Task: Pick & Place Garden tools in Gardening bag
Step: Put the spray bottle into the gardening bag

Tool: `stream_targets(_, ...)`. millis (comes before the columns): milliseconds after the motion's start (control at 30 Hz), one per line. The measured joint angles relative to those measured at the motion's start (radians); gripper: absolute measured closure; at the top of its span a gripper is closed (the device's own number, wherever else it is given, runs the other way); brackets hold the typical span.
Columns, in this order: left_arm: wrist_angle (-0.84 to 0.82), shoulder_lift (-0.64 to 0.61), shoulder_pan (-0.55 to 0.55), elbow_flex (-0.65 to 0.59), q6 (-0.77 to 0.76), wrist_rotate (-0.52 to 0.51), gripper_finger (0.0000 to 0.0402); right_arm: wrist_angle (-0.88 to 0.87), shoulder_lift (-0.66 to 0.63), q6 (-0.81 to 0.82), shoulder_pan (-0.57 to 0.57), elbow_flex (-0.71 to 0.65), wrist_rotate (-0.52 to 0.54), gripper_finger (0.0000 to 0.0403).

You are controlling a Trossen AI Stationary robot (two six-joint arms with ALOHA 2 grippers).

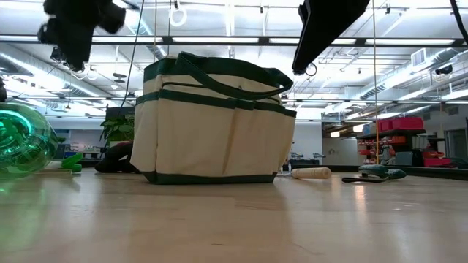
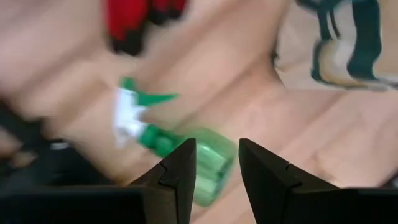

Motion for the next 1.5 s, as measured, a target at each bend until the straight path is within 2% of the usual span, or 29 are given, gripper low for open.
stream_targets(67, 0.040, 0.002, -0.001, -0.059, 0.004, 0.043, 0.0273, 0.004, 0.000, 0.000, 0.000, 0.000, 0.000, 0.0277)
stream_targets(267, -0.041, -0.005, 0.006, -0.153, -0.004, 0.019, 0.0273, 0.013, 0.000, 0.001, 0.000, 0.000, 0.000, 0.0277)
stream_targets(433, -0.042, -0.026, 0.011, -0.204, -0.022, 0.039, 0.0273, 0.021, 0.000, 0.023, 0.000, 0.000, 0.000, 0.0277)
stream_targets(733, -0.015, -0.027, 0.096, -0.248, -0.014, 0.066, 0.0273, 0.032, 0.000, 0.026, 0.000, 0.000, 0.000, 0.0277)
stream_targets(1300, 0.000, -0.027, 0.218, -0.248, -0.019, 0.115, 0.0273, 0.045, 0.000, 0.026, 0.000, 0.000, 0.000, 0.0277)
stream_targets(1500, 0.117, -0.026, 0.237, -0.333, -0.017, 0.193, 0.0271, 0.044, 0.000, 0.026, 0.000, 0.000, 0.000, 0.0277)
